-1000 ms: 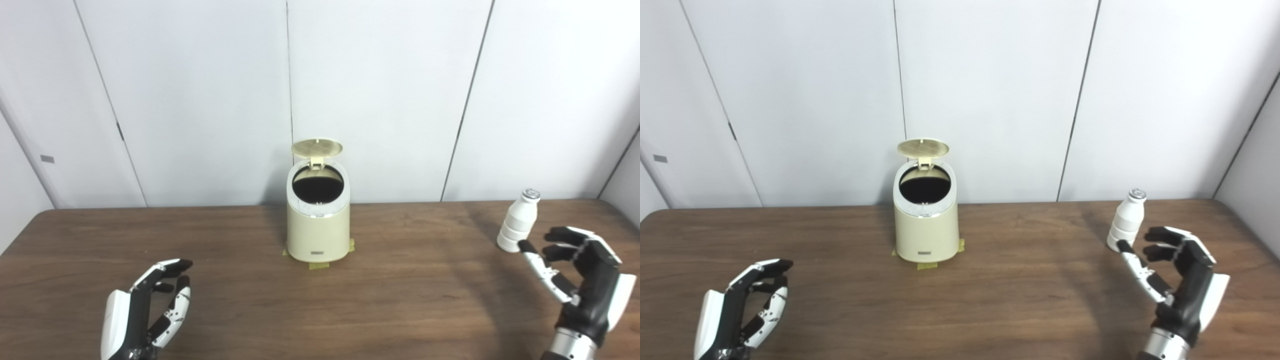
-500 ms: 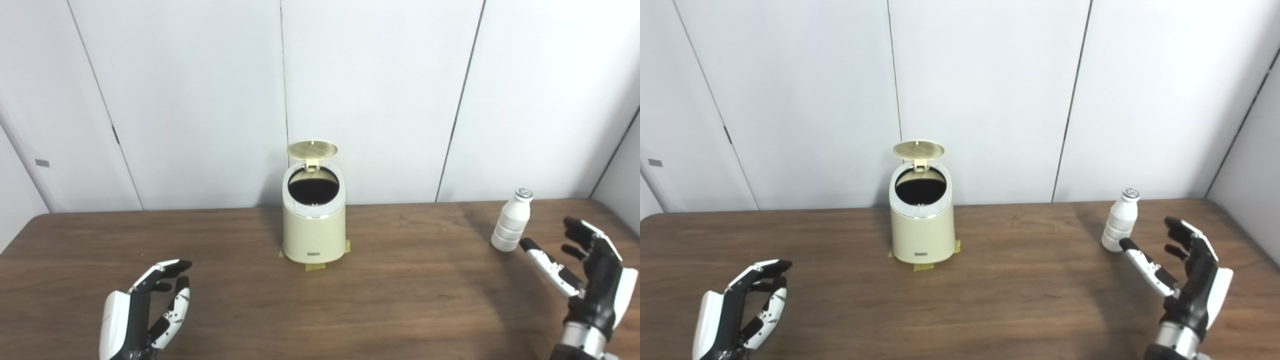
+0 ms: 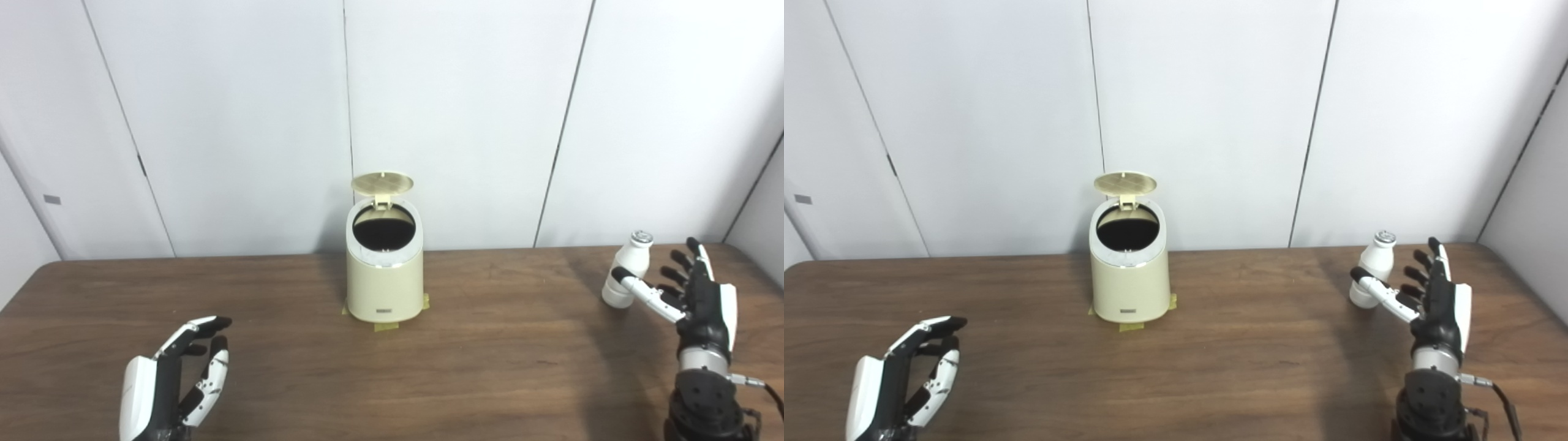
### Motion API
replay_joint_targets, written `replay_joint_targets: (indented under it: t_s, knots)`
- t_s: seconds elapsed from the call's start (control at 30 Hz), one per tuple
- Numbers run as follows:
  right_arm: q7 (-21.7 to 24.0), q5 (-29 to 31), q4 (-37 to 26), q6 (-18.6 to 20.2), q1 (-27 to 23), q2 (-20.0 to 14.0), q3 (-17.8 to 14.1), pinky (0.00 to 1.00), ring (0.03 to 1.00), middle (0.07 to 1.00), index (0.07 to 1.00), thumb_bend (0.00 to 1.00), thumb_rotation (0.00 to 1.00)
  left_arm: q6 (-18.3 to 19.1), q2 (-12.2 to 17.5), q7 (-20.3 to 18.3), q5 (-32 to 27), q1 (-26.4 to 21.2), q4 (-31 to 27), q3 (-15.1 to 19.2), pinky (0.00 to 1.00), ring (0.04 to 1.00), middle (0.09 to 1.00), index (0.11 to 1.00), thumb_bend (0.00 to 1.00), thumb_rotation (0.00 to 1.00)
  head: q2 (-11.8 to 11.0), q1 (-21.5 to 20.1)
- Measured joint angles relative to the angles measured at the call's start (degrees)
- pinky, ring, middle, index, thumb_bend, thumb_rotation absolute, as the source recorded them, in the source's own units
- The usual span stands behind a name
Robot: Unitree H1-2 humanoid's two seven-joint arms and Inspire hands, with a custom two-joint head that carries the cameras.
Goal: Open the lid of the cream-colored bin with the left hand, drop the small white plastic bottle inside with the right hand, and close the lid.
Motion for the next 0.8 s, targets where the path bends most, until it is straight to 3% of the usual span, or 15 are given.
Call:
replay_joint_targets:
  t_s: [0.1,0.27,0.53,0.67,0.8]
  knots:
    - [0.78,0.14,2.09,0.0,-0.86,-0.78,0.43,0.81,0.894,0.931,0.959,0.89,0.32,-0.06,0.02,0.01,-0.41,0.01,0.04,0.07,0.62,0.707,0.701,0.689,0.19,0.54,0.09,0.0]
    - [1.29,0.63,5.95,-0.01,-2.56,-1.05,0.99,0.76,0.868,0.909,0.922,0.88,0.3,-0.23,0.07,0.02,-0.74,0.04,0.03,0.13,0.61,0.707,0.701,0.688,0.19,0.55,0.44,0.0]
    - [-0.28,-0.73,10.79,-0.39,-4.59,-1.06,2.04,0.78,0.888,0.925,0.935,0.83,0.26,-1.16,0.15,0.02,-2.57,0.07,0.01,0.39,0.6,0.701,0.695,0.685,0.19,0.52,0.79,0.0]
    - [-0.56,-0.76,12.97,-0.61,-4.97,-1.16,2.03,0.65,0.779,0.838,0.922,0.84,0.27,-1.3,0.15,-0.07,-3.15,0.11,-0.08,0.54,0.6,0.703,0.695,0.686,0.19,0.55,0.79,-0.18]
    - [-0.82,-0.91,14.58,-0.79,-5.3,-1.24,2.1,0.63,0.776,0.842,0.915,0.85,0.25,-1.3,0.21,-0.1,-3.57,0.15,-0.08,0.59,0.61,0.702,0.695,0.685,0.19,0.54,0.79,-0.18]
